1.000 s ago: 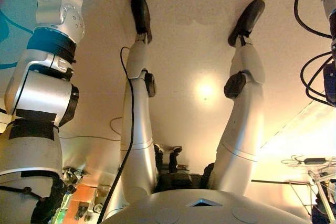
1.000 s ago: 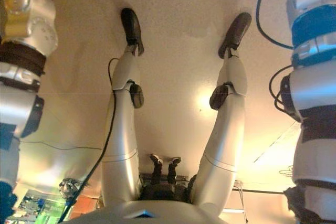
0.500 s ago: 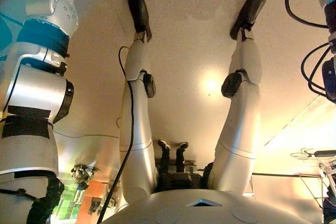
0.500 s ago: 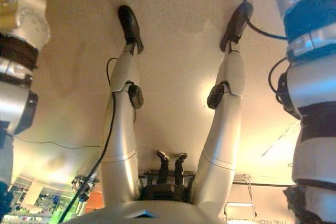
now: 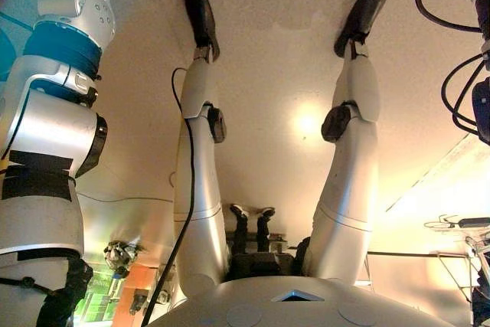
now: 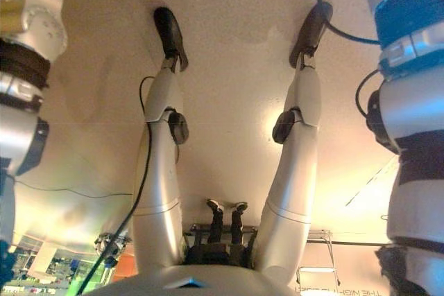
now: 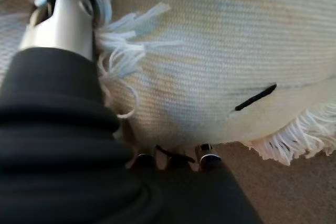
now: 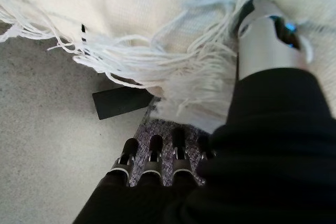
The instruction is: Pick up the cushion and take it to the sofa
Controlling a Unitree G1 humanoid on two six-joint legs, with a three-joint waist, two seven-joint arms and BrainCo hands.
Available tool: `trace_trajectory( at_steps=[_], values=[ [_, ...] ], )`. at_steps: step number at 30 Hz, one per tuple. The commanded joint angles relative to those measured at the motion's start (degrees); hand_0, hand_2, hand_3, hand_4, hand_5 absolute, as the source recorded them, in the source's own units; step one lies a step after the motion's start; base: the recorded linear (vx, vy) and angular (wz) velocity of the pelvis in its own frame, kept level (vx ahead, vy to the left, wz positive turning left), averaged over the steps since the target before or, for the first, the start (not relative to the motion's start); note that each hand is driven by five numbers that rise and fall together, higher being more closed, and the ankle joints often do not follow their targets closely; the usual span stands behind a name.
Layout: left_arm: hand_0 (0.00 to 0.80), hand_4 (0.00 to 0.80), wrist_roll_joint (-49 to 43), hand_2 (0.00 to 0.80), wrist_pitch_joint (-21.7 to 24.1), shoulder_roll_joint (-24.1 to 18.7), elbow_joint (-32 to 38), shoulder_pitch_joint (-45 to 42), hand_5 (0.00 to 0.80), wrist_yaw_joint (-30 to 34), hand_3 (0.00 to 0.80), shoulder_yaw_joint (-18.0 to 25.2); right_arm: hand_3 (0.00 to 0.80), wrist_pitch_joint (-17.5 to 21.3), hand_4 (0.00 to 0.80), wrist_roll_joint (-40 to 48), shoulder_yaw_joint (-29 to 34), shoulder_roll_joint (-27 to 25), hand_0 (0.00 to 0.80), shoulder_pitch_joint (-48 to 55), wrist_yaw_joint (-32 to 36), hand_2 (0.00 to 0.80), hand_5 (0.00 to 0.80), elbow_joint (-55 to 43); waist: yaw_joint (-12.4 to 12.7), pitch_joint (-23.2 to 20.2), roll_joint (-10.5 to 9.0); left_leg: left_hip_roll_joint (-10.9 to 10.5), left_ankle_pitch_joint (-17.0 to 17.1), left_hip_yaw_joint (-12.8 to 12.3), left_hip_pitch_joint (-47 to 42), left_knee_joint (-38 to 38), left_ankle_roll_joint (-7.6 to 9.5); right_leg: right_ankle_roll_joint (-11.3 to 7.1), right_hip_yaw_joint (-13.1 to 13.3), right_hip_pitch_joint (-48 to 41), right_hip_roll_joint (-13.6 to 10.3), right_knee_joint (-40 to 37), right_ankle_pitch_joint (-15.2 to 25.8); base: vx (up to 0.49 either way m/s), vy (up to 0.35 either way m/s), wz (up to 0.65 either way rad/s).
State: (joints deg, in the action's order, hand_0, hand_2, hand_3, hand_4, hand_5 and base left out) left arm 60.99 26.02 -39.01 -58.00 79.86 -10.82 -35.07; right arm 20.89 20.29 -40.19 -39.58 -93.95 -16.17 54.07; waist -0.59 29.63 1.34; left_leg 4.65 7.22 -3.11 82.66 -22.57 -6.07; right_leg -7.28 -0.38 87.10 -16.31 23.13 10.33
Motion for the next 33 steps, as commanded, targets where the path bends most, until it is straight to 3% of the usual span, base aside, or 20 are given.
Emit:
trace_trajectory(
  at_steps=[1,9,19,24,33],
  values=[
    [0.8,0.8,-8.0,0.8,3.9,2.6,5.2,12.8,0.8,3.1,0.8,-0.8,0.8,3.4,0.8,-0.7,-9.6,1.6,0.8,-11.2,4.8,0.8,0.8,-5.0,-2.2,0.2,7.32,1.7,-0.9,5.5,-3.4,0.6,-3.08,-5.05,4.6,-3.6,2.1,-1.2,-0.3,0.0,0.0,0.0],
    [0.8,0.8,-9.5,0.8,3.8,2.3,5.5,12.9,0.8,1.4,0.8,-3.0,0.8,3.3,0.8,0.3,-10.6,1.1,0.8,-11.3,7.0,0.8,0.8,-4.4,-2.4,0.2,7.89,1.6,-0.4,5.3,-4.3,1.1,-3.06,-4.99,5.3,-4.3,2.4,-1.4,-0.2,-0.004,0.01,0.02],
    [0.8,0.8,-7.1,0.8,6.7,1.9,4.1,9.9,0.8,2.1,0.8,-1.2,0.8,1.2,0.8,3.0,-8.6,-0.5,0.8,-7.9,2.1,0.8,0.8,0.5,-2.1,0.2,7.35,1.8,-0.3,5.3,-7.2,2.4,-3.24,-4.76,4.8,-7.2,2.4,-3.0,-0.2,-0.006,0.001,-0.02],
    [0.8,0.8,-8.6,0.8,7.1,1.2,5.6,6.4,0.8,2.3,0.8,-0.4,0.8,3.2,0.8,3.5,-5.7,-3.2,0.8,-3.5,0.7,0.8,0.8,1.1,-2.1,0.2,6.65,2.1,-0.3,5.5,-10.5,3.2,-3.46,-4.83,4.1,-10.7,2.1,-4.3,0.0,-0.042,-0.026,-0.03],
    [0.8,0.8,-11.0,0.8,6.5,2.6,7.7,1.4,0.8,1.6,0.8,0.9,0.8,2.4,0.8,3.7,-1.2,-4.1,0.8,3.6,-2.5,0.8,0.8,-1.9,-2.5,0.2,4.75,3.1,-1.8,4.4,-19.0,1.1,-3.54,-4.84,2.1,-19.2,0.7,-3.9,0.0,-0.049,-0.059,-0.08]
  ],
)
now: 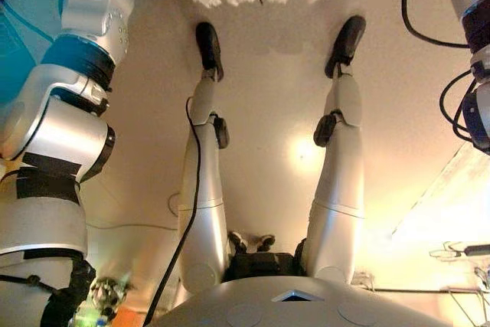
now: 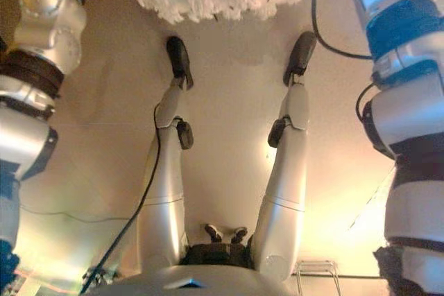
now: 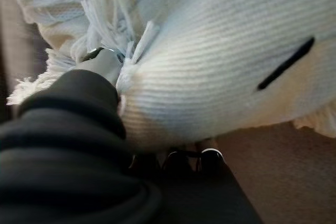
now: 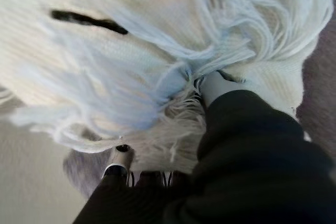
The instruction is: Pick up the cushion and take it to the sofa
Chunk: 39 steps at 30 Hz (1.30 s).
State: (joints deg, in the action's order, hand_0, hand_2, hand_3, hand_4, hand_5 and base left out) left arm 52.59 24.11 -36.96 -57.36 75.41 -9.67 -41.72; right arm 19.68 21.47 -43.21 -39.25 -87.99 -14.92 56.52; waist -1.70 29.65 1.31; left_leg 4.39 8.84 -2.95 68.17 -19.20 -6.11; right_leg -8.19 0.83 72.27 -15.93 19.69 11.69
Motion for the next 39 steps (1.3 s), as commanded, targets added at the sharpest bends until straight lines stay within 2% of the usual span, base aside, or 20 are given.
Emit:
trace_trajectory(
  at_steps=[1,2,3,10,13,14,16,20,24,30,32,37,39],
  values=[
    [0.8,0.8,-3.2,0.8,7.9,0.7,7.9,4.9,0.8,0.3,0.8,7.9,0.8,3.3,0.8,2.4,2.4,-4.3,0.8,-1.4,-3.9,0.8,0.8,-5.3,-1.3,0.1,4.52,3.4,-3.6,4.2,-5.9,-2.4,-3.46,-3.89,0.5,-5.8,0.1,-0.3,-1.4,-0.044,-0.094,-0.1],
    [0.8,0.8,-3.6,0.8,7.7,0.8,8.7,3.7,0.8,0.5,0.8,8.3,0.8,3.3,0.8,2.1,3.0,-4.3,0.8,-0.4,-4.1,0.8,0.8,-6.3,-1.2,0.1,4.3,3.4,-3.8,4.1,-7.1,-2.7,-3.42,-3.83,0.3,-7.1,-0.1,-0.2,-1.5,0.061,-0.101,-0.11],
    [0.8,0.8,-4.1,0.8,7.3,1.3,9.9,1.9,0.8,0.5,0.8,8.6,0.8,2.7,0.8,1.4,3.9,-4.2,0.8,1.3,-4.3,0.8,0.8,-7.8,-0.9,0.1,4.06,3.8,-5.7,4.3,-10.0,-3.5,-3.72,-4.22,0.2,-10.0,-0.2,0.7,-3.3,0.073,-0.107,-0.15],
    [0.8,0.8,-6.6,0.8,2.9,2.4,17.9,-9.3,0.8,4.3,0.8,14.2,0.8,1.0,0.8,-1.8,14.8,-4.7,0.8,16.5,-0.7,0.8,0.8,-20.5,-0.1,0.1,1.58,4.5,-7.8,2.8,-21.9,-5.8,-2.66,-4.27,-3.0,-23.5,-2.2,1.7,-4.9,0.051,-0.129,-0.15],
    [0.8,0.8,-8.0,0.8,-0.2,3.1,21.5,-16.1,0.8,7.9,0.8,17.5,0.8,-0.5,0.8,-2.6,21.0,-4.1,0.8,26.3,1.8,0.8,0.8,-27.9,0.2,-2.8,0.32,4.5,-8.6,2.0,-27.8,-4.4,-2.24,-4.8,-4.9,-29.9,-3.2,-0.4,-5.0,0.121,-0.12,0.06],
    [0.8,0.8,-8.0,0.8,-1.1,3.3,22.8,-18.2,0.8,8.6,0.8,18.3,0.8,-0.8,0.8,-2.3,22.8,-3.9,0.8,29.4,2.6,0.8,0.8,-30.1,0.1,-3.5,-0.16,4.4,-7.1,1.4,-28.8,-3.6,-1.75,-4.32,-5.7,-31.2,-3.7,-1.6,-3.6,0.066,-0.082,0.09],
    [0.8,0.8,-8.1,0.8,-2.9,3.9,25.8,-22.9,0.8,10.4,0.8,20.4,0.8,-2.0,0.8,-3.1,26.6,-2.6,0.8,36.6,4.6,0.8,0.8,-35.3,0.2,-5.7,-0.84,4.3,-7.6,0.9,-32.7,-2.2,-1.5,-4.55,-6.8,-35.3,-4.2,-3.0,-4.1,0.114,-0.071,0.09],
    [0.8,0.8,-9.6,0.8,-5.3,5.5,32.7,-31.3,0.8,11.5,0.8,23.7,0.8,-2.5,0.8,-4.5,31.1,0.5,0.8,47.5,7.3,0.8,0.8,-43.3,0.5,-8.4,-1.72,3.9,-8.6,0.5,-38.4,-0.6,-0.87,-4.7,-8.4,-41.4,-4.7,-4.3,-5.0,0.091,-0.052,0.03],
    [0.8,0.8,-9.5,0.8,-6.2,7.5,41.8,-41.1,0.8,12.1,0.8,26.3,0.8,-1.5,0.8,-6.2,34.1,5.0,0.8,57.7,7.7,0.8,0.8,-51.4,1.0,-11.1,-2.52,2.7,-8.9,0.2,-44.7,2.8,-0.21,-4.88,-9.8,-48.2,-4.4,-6.8,-5.4,0.062,-0.047,0.03],
    [0.8,0.8,-13.8,0.8,-5.0,13.0,56.2,-57.5,0.8,12.3,0.8,29.8,0.8,1.2,0.8,-5.3,38.7,9.0,0.8,74.1,10.5,0.8,0.8,-63.3,1.8,-16.3,-2.82,1.9,-8.2,-0.2,-55.7,10.6,0.63,-4.62,-11.4,-60.5,-1.8,-13.9,-5.3,0.087,-0.033,0.04],
    [0.8,0.8,-13.0,0.8,-5.7,13.5,59.5,-60.8,0.8,12.7,0.8,30.7,0.8,1.6,0.8,-4.5,38.8,10.1,0.8,77.6,10.4,0.8,0.8,-66.6,2.2,-18.0,-2.96,1.9,-8.1,-0.3,-58.7,12.6,0.87,-4.52,-11.7,-63.6,-1.1,-15.8,-5.3,0.041,-0.037,-0.04],
    [0.8,0.8,-14.1,0.8,-3.3,12.1,65.2,-64.9,0.8,12.7,0.8,30.2,0.8,3.5,0.8,-3.6,37.6,9.5,0.8,81.1,9.7,0.8,0.8,-72.0,2.7,-21.6,-3.59,2.3,-7.9,-1.0,-64.2,16.0,1.4,-4.13,-12.1,-68.7,0.1,-18.6,-5.1,-0.003,-0.049,0.07],
    [0.8,0.8,-13.6,0.8,-4.0,11.8,66.4,-64.8,0.8,11.6,0.8,29.8,0.8,2.5,0.8,-3.4,36.6,9.0,0.8,80.5,8.4,0.8,0.8,-73.4,2.5,-22.7,-3.72,2.4,-7.9,-1.3,-66.5,17.4,1.51,-4.05,-12.0,-70.5,0.5,-19.8,-4.9,-0.006,-0.059,-0.01]
  ],
)
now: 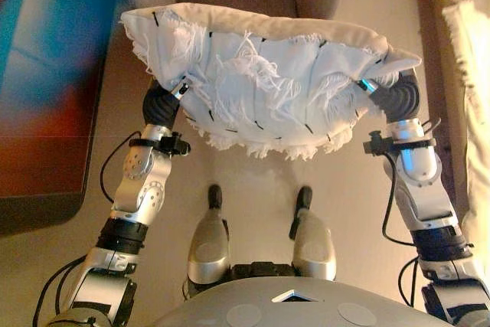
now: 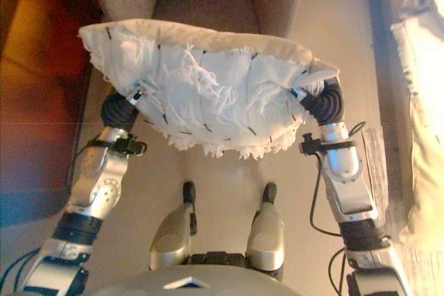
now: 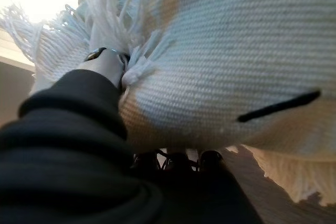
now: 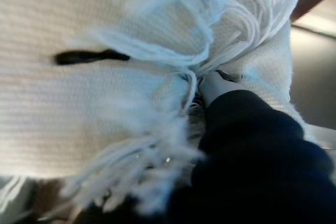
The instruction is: Pick up the cushion and take it to the sofa
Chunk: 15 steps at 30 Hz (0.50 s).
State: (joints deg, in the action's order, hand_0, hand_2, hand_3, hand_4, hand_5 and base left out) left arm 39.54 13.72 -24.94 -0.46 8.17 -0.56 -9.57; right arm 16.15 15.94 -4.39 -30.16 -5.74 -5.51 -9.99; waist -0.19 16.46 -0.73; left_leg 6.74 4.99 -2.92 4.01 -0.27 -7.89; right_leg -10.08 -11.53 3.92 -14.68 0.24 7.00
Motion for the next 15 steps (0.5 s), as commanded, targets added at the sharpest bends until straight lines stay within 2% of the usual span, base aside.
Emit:
trace_trajectory(
  at_steps=[1,6,12,15],
  values=[
    [0.8,0.8,-0.9,0.8,6.0,-0.5,10.7,2.1,0.8,2.3,0.8,-2.3,0.8,6.0,0.8,2.2,-3.0,0.1,0.8,-1.6,-1.9,0.8,0.8,-7.5,1.0,-10.3,-1.72,0.1,-4.2,-1.6,-3.7,-0.9,3.37,-2.01,0.5,-3.2,-0.5,-0.9,-0.3,-0.006,-0.085,-0.06],
    [0.8,0.8,0.0,0.8,2.2,-1.4,13.9,-0.4,0.8,5.1,0.8,-1.2,0.8,3.8,0.8,3.1,-3.7,0.1,0.8,-0.4,-4.9,0.8,0.8,-10.1,0.4,-12.0,-1.25,0.5,-4.8,-2.4,-7.9,1.4,3.61,-1.47,0.9,-5.9,0.8,-1.2,-1.1,0.01,-0.114,-0.17],
    [0.8,0.8,1.3,0.8,-0.1,-1.9,14.9,-1.2,0.8,2.2,0.8,-0.8,0.8,0.0,0.8,4.2,-5.9,0.7,0.8,-0.1,-6.6,0.8,0.8,-12.3,-0.8,-12.3,-0.14,1.8,-4.7,-2.9,-10.6,2.6,3.39,-0.05,2.0,-7.3,2.9,-0.7,-2.7,0.043,-0.184,-0.27],
    [0.8,0.8,1.9,0.8,-0.8,-2.3,16.7,-1.8,0.8,0.3,0.8,-0.5,0.8,-2.0,0.8,4.5,-7.0,0.2,0.8,-0.7,-6.2,0.8,0.8,-13.6,-1.0,-12.2,0.11,3.3,-3.5,-2.7,-11.6,4.3,2.64,1.16,2.4,-8.2,4.8,-1.3,-3.6,0.037,-0.255,-0.24]
  ],
)
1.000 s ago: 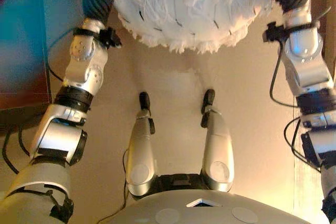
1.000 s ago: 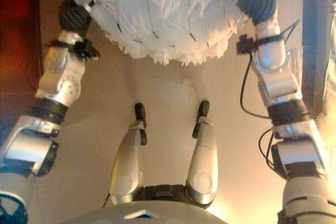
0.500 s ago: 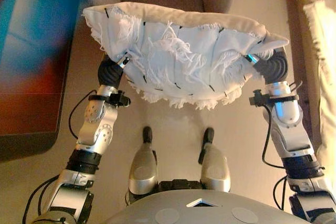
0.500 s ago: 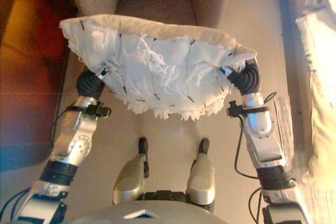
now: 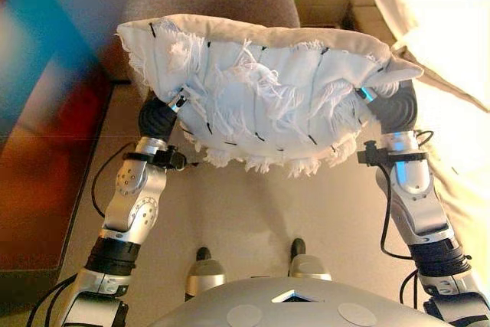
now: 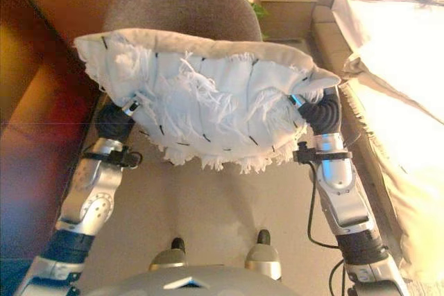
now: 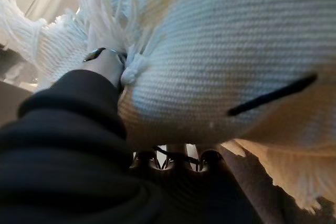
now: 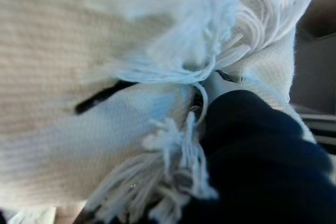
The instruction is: Pick up the cushion and take it to the sofa
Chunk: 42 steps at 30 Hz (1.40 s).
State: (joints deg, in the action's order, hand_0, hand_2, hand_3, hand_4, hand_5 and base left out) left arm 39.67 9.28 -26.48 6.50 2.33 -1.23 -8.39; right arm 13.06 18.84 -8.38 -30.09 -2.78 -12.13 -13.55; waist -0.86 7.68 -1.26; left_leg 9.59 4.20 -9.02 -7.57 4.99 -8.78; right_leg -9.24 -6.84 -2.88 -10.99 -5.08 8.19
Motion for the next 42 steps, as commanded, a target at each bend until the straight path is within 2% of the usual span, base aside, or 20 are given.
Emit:
trace_trajectory(
  at_steps=[1,5,6,7,9,11,12,16,18,22,26,29,31,32,34,36,37,38,39,42],
  values=[
    [0.8,0.8,1.8,0.8,3.8,-0.8,9.9,4.2,0.8,0.6,0.8,-1.8,0.8,0.9,0.8,1.9,-3.1,-0.1,0.8,-4.1,0.4,0.8,0.8,-9.9,-0.3,-3.4,0.62,0.8,-2.4,3.4,0.0,-0.8,3.28,0.67,-2.3,-1.6,1.7,3.7,-4.9,0.008,-0.259,-0.24],
    [0.8,0.8,2.4,0.8,5.5,-0.7,9.6,5.9,0.8,-1.7,0.8,-2.9,0.8,0.6,0.8,3.7,-3.1,-1.8,0.8,-6.9,0.8,0.8,0.8,-8.5,0.3,-2.6,-0.35,1.4,-2.7,4.4,2.0,-5.3,2.43,2.28,-2.5,-1.6,3.4,3.1,-5.2,-0.012,-0.252,-0.07],
    [0.8,0.8,2.2,0.8,6.9,-0.5,9.3,6.1,0.8,-2.9,0.8,-3.4,0.8,0.7,0.8,4.2,-3.2,-2.4,0.8,-7.5,1.5,0.8,0.8,-8.4,1.0,-1.5,-1.07,0.1,-4.3,7.0,4.3,-11.7,2.92,3.05,-2.1,-1.5,3.8,3.8,-5.4,-0.004,-0.254,-0.08],
    [0.8,0.8,1.9,0.8,7.9,-0.3,9.1,5.9,0.8,-3.7,0.8,-3.4,0.8,0.8,0.8,4.7,-3.4,-2.6,0.8,-7.6,2.4,0.8,0.8,-8.4,1.8,-0.7,-1.83,-2.4,-6.4,10.0,6.5,-17.4,4.15,3.55,-1.5,-1.2,3.9,4.4,-5.5,0.019,-0.264,-0.2],
    [0.8,0.8,1.7,0.8,9.0,0.0,9.6,4.3,0.8,-4.2,0.8,-2.5,0.8,1.1,0.8,5.7,-3.9,-3.0,0.8,-7.8,3.4,0.8,0.8,-8.7,3.6,0.9,-3.17,-8.8,-10.1,13.5,10.0,-26.4,7.16,4.37,-0.3,-0.7,3.8,5.9,-5.6,0.074,-0.2,-0.76],
    [0.8,0.8,1.1,0.8,9.3,0.4,10.5,3.0,0.8,-3.8,0.8,-1.8,0.8,1.2,0.8,5.2,-4.6,-2.7,0.8,-8.2,3.4,0.8,0.8,-8.9,5.1,2.2,-3.43,-11.9,-11.1,12.7,12.2,-32.1,8.4,4.94,-1.2,-0.8,4.2,7.4,-6.1,0.088,-0.133,-0.94],
    [0.8,0.8,1.3,0.8,8.7,0.5,10.9,2.8,0.8,-3.5,0.8,-1.4,0.8,1.1,0.8,4.9,-5.0,-2.4,0.8,-8.8,3.0,0.8,0.8,-8.8,5.7,2.5,-3.42,-12.2,-11.0,12.4,12.8,-32.7,8.54,5.13,-1.8,-0.9,4.4,8.0,-6.3,0.108,-0.084,-0.36],
    [0.8,0.8,2.7,0.8,7.7,0.1,10.0,4.5,0.8,-2.3,0.8,-0.7,0.8,-0.7,0.8,4.3,-5.7,-1.4,0.8,-12.8,1.4,0.8,0.8,-7.2,7.9,3.0,-2.41,-11.4,-6.5,13.0,11.1,-22.3,7.11,5.62,-4.2,-2.7,6.4,10.0,-8.8,0.194,-0.005,-0.2],
    [0.8,0.8,2.7,0.8,8.0,0.9,8.8,5.9,0.8,-3.1,0.8,-1.6,0.8,-0.9,0.8,2.9,-6.4,-0.3,0.8,-13.8,1.1,0.8,0.8,-6.0,8.7,3.3,-1.14,-10.4,0.4,13.4,14.3,-17.1,5.21,6.44,-3.5,-4.4,9.1,10.2,-10.9,0.268,0.029,-0.19],
    [0.8,0.8,3.2,0.8,8.1,2.8,6.4,7.7,0.8,-4.3,0.8,-3.4,0.8,-1.8,0.8,0.8,-7.9,1.3,0.8,-14.8,-0.2,0.8,0.8,-4.2,9.9,3.6,0.04,-9.1,9.2,13.5,19.7,-10.0,3.13,8.27,-0.8,-6.5,13.7,12.5,-14.6,0.416,0.027,0.79],
    [0.8,0.8,4.1,0.8,10.1,3.3,6.6,5.7,0.8,-5.9,0.8,-3.7,0.8,-1.9,0.8,0.3,-8.2,1.2,0.8,-12.9,0.6,0.8,0.8,-4.7,10.8,4.1,0.39,-7.0,10.8,14.3,20.0,-3.3,2.35,9.13,0.4,-8.0,15.0,16.3,-18.1,0.551,0.074,0.22],
    [0.8,0.8,4.9,0.8,10.9,3.5,6.1,5.2,0.8,-7.6,0.8,-3.9,0.8,-1.0,0.8,0.6,-7.9,0.7,0.8,-11.0,2.3,0.8,0.8,-4.9,10.6,4.6,0.44,-4.7,9.5,8.7,21.0,-2.6,2.34,9.52,-1.3,-8.5,15.1,21.0,-21.6,0.615,0.097,-0.03],
    [0.8,0.8,5.1,0.8,11.0,3.4,5.8,5.7,0.8,-8.0,0.8,-4.3,0.8,-0.7,0.8,0.9,-7.7,0.2,0.8,-10.9,2.5,0.8,0.8,-4.5,10.4,4.4,0.0,-4.6,7.0,5.6,20.7,-3.2,3.42,8.78,-3.2,-8.1,14.8,25.2,-23.8,0.709,0.133,0.1],
    [0.8,0.8,5.1,0.8,11.2,3.1,6.0,5.5,0.8,-8.0,0.8,-4.6,0.8,-0.4,0.8,1.1,-7.3,0.0,0.8,-10.0,2.6,0.8,0.8,-4.6,10.4,4.1,-0.77,-5.0,6.6,4.4,20.8,-5.1,3.95,7.37,-4.4,-8.3,13.8,27.1,-22.6,0.647,0.109,0.07],
    [0.8,0.8,5.1,0.8,10.9,2.6,6.9,4.4,0.8,-8.1,0.8,-4.3,0.8,-0.8,0.8,2.0,-6.3,-0.2,0.8,-8.4,3.0,0.8,0.8,-5.3,10.8,3.8,-2.3,-6.7,5.6,5.3,20.9,-7.9,5.26,5.57,-4.8,-9.1,12.2,30.3,-20.8,0.64,0.068,0.25],
    [0.8,0.8,5.3,0.8,10.7,1.7,7.9,2.4,0.8,-7.6,0.8,-3.6,0.8,-1.3,0.8,4.2,-5.0,-1.2,0.8,-6.2,2.7,0.8,0.8,-6.5,12.3,2.7,-4.05,-8.9,3.6,6.1,21.7,-10.8,7.54,2.34,-5.7,-9.7,10.2,35.2,-15.7,0.649,-0.002,0.29],
    [0.8,0.8,4.9,0.8,11.0,1.0,8.4,1.3,0.8,-6.3,0.8,-3.1,0.8,-0.8,0.8,4.4,-5.0,-1.2,0.8,-5.3,1.6,0.8,0.8,-7.1,13.4,2.1,-5.0,-10.4,2.0,7.3,22.0,-12.2,9.25,0.63,-4.9,-9.2,9.8,38.3,-12.5,0.484,-0.073,0.24],
    [0.8,0.8,4.9,0.8,11.0,0.7,8.5,0.9,0.8,-5.6,0.8,-2.9,0.8,-0.4,0.8,4.1,-5.1,-1.1,0.8,-5.0,0.8,0.8,0.8,-7.4,13.8,1.7,-5.11,-10.7,1.7,7.7,22.3,-12.6,9.77,-0.06,-4.2,-8.6,10.2,39.2,-10.7,0.532,-0.129,0.22],
    [0.8,0.8,5.1,0.8,10.4,0.2,8.6,0.6,0.8,-3.9,0.8,-2.8,0.8,0.1,0.8,2.4,-5.9,-0.3,0.8,-4.7,-1.6,0.8,0.8,-7.9,14.1,1.3,-5.95,-12.3,0.5,8.3,22.1,-13.0,11.14,-1.18,-2.3,-7.1,10.4,41.3,-8.2,0.403,-0.116,0.18],
    [0.8,0.8,5.5,0.8,8.3,-0.5,7.9,2.2,0.8,-2.0,0.8,-3.4,0.8,1.8,0.8,-0.2,-7.1,1.5,0.8,-4.1,-5.2,0.8,0.8,-6.8,12.5,-0.3,-6.15,-14.4,-0.5,9.9,20.6,-12.1,12.59,-0.55,1.2,-4.6,10.9,37.4,-7.3,0.449,-0.125,0.3]
  ],
)
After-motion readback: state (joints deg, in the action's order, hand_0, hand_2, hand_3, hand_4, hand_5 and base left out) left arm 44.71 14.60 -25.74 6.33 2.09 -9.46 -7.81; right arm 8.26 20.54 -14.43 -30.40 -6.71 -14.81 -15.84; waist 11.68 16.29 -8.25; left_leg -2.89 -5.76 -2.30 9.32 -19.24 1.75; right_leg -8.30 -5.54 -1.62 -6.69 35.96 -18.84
